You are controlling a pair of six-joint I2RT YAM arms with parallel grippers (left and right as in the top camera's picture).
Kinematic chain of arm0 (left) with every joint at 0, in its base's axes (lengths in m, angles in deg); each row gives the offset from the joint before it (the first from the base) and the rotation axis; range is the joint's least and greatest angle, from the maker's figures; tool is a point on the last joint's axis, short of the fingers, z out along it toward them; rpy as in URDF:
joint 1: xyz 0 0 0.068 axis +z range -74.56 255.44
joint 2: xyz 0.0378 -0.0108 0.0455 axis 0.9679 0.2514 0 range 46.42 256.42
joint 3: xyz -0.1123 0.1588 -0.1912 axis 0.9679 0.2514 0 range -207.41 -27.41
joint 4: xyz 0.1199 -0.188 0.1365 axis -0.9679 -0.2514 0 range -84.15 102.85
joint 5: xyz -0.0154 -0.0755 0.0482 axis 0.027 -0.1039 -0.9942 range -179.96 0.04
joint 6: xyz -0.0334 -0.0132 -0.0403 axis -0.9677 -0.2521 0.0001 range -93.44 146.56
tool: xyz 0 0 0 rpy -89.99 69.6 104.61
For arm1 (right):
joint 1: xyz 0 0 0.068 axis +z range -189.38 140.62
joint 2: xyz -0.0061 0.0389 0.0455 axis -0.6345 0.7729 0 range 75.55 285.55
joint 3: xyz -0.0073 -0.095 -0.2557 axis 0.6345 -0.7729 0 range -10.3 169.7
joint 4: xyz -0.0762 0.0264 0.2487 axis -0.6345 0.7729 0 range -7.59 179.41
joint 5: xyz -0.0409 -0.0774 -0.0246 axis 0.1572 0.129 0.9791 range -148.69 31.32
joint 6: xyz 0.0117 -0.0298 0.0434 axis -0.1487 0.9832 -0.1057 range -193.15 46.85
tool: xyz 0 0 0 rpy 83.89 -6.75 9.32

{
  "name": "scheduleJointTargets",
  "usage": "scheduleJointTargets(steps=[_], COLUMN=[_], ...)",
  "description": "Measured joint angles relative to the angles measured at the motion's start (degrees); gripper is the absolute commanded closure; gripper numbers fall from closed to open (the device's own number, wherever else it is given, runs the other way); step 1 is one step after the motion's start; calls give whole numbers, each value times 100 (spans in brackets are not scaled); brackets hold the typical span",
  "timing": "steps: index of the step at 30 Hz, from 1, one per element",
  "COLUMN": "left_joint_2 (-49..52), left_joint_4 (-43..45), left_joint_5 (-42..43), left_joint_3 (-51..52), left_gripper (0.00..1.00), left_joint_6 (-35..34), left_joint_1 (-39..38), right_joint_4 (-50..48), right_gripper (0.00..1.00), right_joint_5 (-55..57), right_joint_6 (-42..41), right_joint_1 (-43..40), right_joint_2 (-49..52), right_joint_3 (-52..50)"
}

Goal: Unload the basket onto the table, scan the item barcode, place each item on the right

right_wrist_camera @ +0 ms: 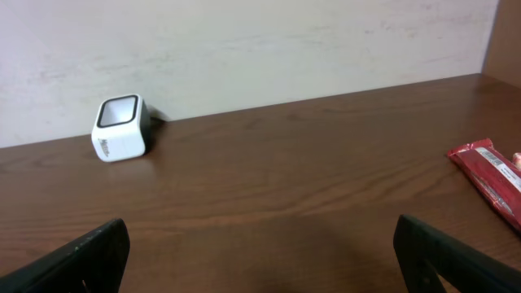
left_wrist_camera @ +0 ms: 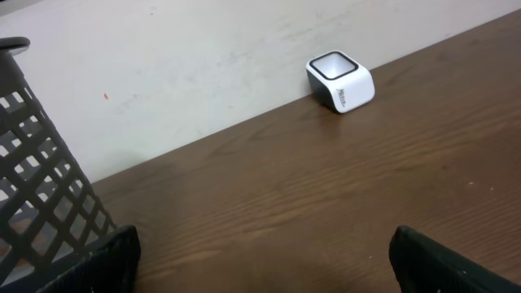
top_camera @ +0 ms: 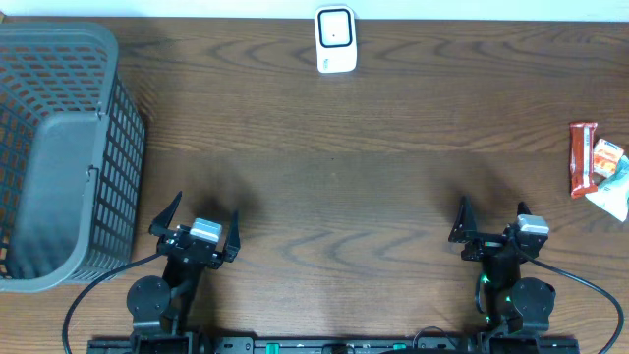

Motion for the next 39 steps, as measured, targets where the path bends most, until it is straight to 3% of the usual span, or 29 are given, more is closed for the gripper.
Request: scheduleJointTargets(steps=[6,14,19,39], left_joint_2=[0,0,0,0], left_joint_4=[4,-55,-68,-101], left_joint_5=[-22,-1281,-1685,-1788], left_joint_3=[0,11,22,22], left_gripper=[2,2,2,2], left_joint_6=[-179,-2264,-2848,-3075], left_joint_1=[0,-4,-4,-4], right_joint_4=[0,0,0,0], right_gripper=[1,1,1,1], right_joint_5=[0,0,0,0], right_joint_6=[-2,0,0,0], right_joint_1=[0,0,0,0], right_joint_2=[0,0,0,0], right_joint_3=[0,0,0,0])
